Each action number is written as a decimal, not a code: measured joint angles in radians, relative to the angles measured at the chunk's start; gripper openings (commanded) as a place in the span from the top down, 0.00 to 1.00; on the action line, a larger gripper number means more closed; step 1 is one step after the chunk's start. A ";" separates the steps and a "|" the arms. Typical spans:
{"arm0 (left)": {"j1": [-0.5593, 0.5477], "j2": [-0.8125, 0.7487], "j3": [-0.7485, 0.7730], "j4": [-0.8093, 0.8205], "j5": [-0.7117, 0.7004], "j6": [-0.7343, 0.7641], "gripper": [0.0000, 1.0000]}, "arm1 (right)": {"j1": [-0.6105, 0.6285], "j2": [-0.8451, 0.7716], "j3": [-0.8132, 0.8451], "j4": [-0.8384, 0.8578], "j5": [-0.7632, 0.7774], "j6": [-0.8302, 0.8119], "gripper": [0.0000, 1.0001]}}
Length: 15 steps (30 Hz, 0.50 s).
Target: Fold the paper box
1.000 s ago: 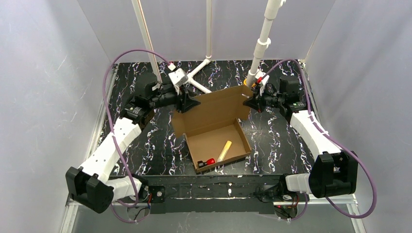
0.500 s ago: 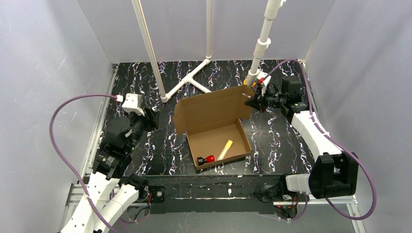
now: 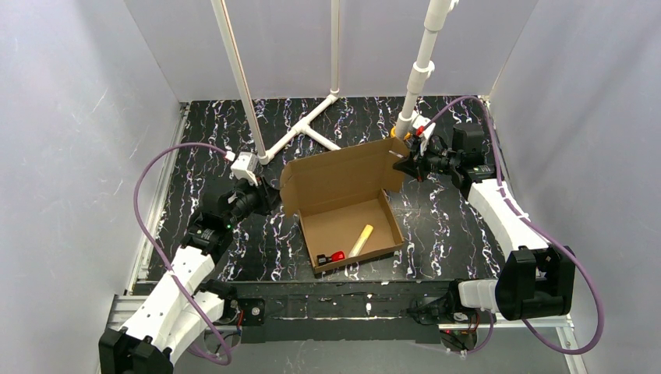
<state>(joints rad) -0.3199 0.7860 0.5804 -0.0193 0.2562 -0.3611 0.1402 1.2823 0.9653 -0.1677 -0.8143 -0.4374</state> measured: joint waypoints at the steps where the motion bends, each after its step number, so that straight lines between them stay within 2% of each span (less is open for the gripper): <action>1: 0.000 0.002 -0.002 0.021 0.040 -0.003 0.85 | 0.000 0.000 -0.001 0.002 0.000 0.000 0.99; 6: 0.000 0.006 -0.004 0.099 0.203 -0.014 0.82 | -0.001 0.000 -0.008 0.014 -0.003 0.002 0.99; 9: 0.000 0.005 -0.020 0.117 0.258 -0.027 0.76 | -0.001 -0.001 -0.008 0.015 -0.004 0.004 0.99; 15: 0.000 0.026 -0.032 0.124 0.314 -0.040 0.73 | -0.001 -0.001 -0.014 0.029 -0.005 0.009 0.99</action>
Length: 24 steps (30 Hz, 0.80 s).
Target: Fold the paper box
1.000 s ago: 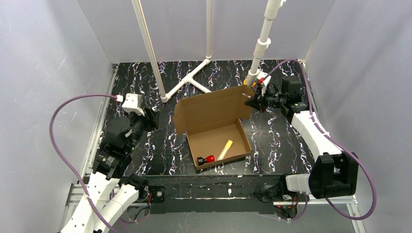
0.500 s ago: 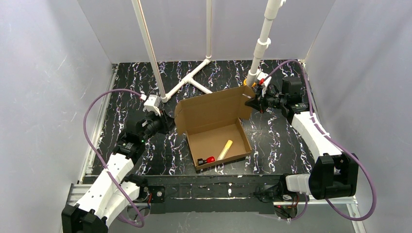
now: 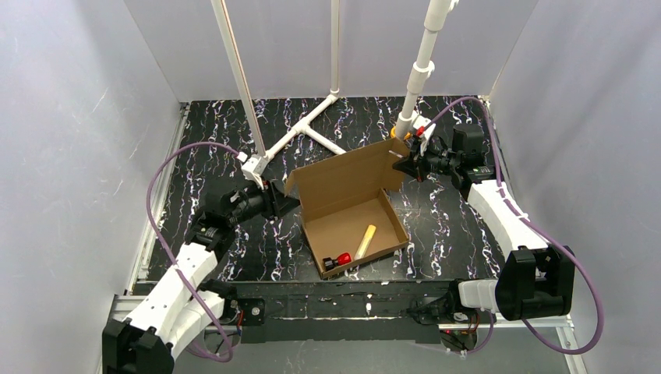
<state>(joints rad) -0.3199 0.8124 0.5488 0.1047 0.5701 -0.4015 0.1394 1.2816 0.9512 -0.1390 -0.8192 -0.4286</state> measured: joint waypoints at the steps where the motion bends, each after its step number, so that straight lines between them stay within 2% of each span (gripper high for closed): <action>1: 0.000 0.015 0.000 0.002 0.008 0.000 0.72 | 0.000 0.000 0.000 0.001 0.000 0.002 0.99; 9: 0.000 0.124 0.001 0.000 0.062 0.013 0.70 | 0.000 0.000 -0.007 0.012 -0.014 0.007 0.99; 16: 0.000 0.129 0.000 0.011 0.050 0.020 0.69 | -0.003 0.000 -0.013 0.019 -0.032 0.005 0.99; 24: 0.000 0.132 -0.049 0.105 0.045 0.048 0.65 | -0.008 0.000 -0.019 0.023 -0.056 0.001 0.99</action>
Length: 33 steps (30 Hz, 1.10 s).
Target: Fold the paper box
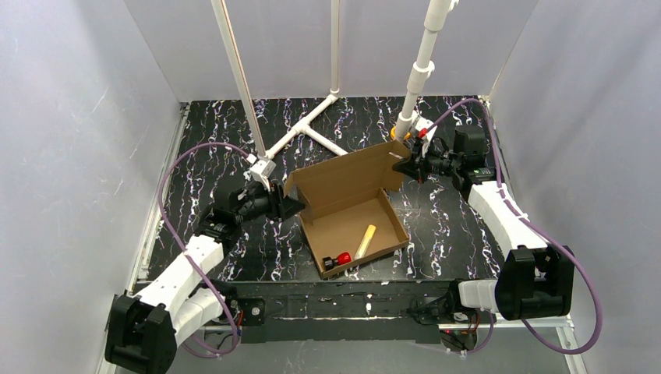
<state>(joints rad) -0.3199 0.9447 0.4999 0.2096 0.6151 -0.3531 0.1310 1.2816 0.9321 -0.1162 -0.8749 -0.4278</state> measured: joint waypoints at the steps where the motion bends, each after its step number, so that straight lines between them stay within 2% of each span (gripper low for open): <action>1: 0.000 0.005 -0.002 0.011 0.005 0.005 0.64 | 0.000 0.000 -0.002 0.004 -0.001 0.003 0.99; 11: 0.011 0.096 -0.002 0.129 0.079 0.056 0.61 | -0.011 0.000 -0.013 0.036 0.011 0.010 0.99; 20: 0.011 0.114 -0.005 0.182 0.099 0.146 0.53 | -0.014 0.000 -0.013 0.040 0.016 0.010 0.99; 33: 0.014 0.116 -0.094 0.425 0.093 0.188 0.55 | -0.011 0.000 -0.021 0.038 -0.028 0.009 0.99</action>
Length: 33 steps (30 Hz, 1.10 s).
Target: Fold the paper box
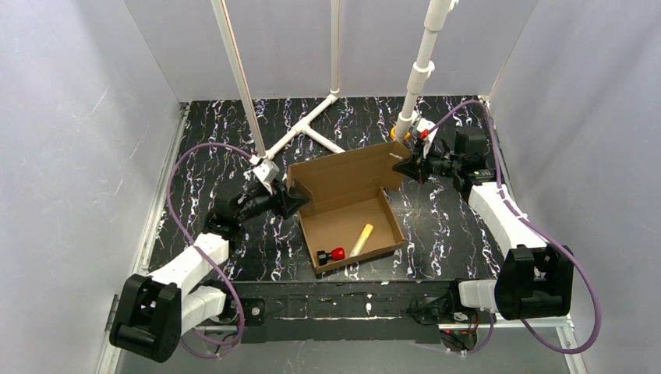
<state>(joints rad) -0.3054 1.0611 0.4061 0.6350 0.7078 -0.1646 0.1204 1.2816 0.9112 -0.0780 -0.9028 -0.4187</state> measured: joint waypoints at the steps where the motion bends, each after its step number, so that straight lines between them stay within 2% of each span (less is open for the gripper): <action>1: 0.003 0.003 0.000 0.014 0.002 0.000 0.55 | 0.000 0.000 -0.001 0.000 -0.002 0.000 0.99; 5: 0.017 0.040 0.000 0.085 0.027 -0.008 0.57 | 0.000 0.000 -0.005 0.000 -0.018 -0.003 0.99; 12: 0.033 0.122 0.002 0.180 0.090 -0.042 0.68 | 0.000 0.000 -0.005 0.000 -0.022 -0.004 0.99; 19: 0.037 0.143 0.003 0.207 0.119 -0.064 0.87 | -0.001 0.000 -0.006 0.004 -0.016 -0.004 0.99; 21: 0.037 0.143 0.003 0.209 0.124 -0.064 1.00 | -0.001 0.000 -0.006 0.006 -0.015 -0.003 0.99; 28: 0.038 0.154 0.003 0.223 0.150 -0.063 1.00 | -0.002 0.000 -0.010 0.016 -0.015 -0.002 0.99; 33: 0.038 0.156 0.003 0.228 0.153 -0.047 1.00 | -0.002 0.000 -0.013 0.022 -0.016 0.003 0.82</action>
<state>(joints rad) -0.2672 1.2171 0.4088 0.8627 0.8612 -0.2119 0.1188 1.2816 0.8982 -0.0563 -0.9188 -0.4160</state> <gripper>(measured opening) 0.170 0.103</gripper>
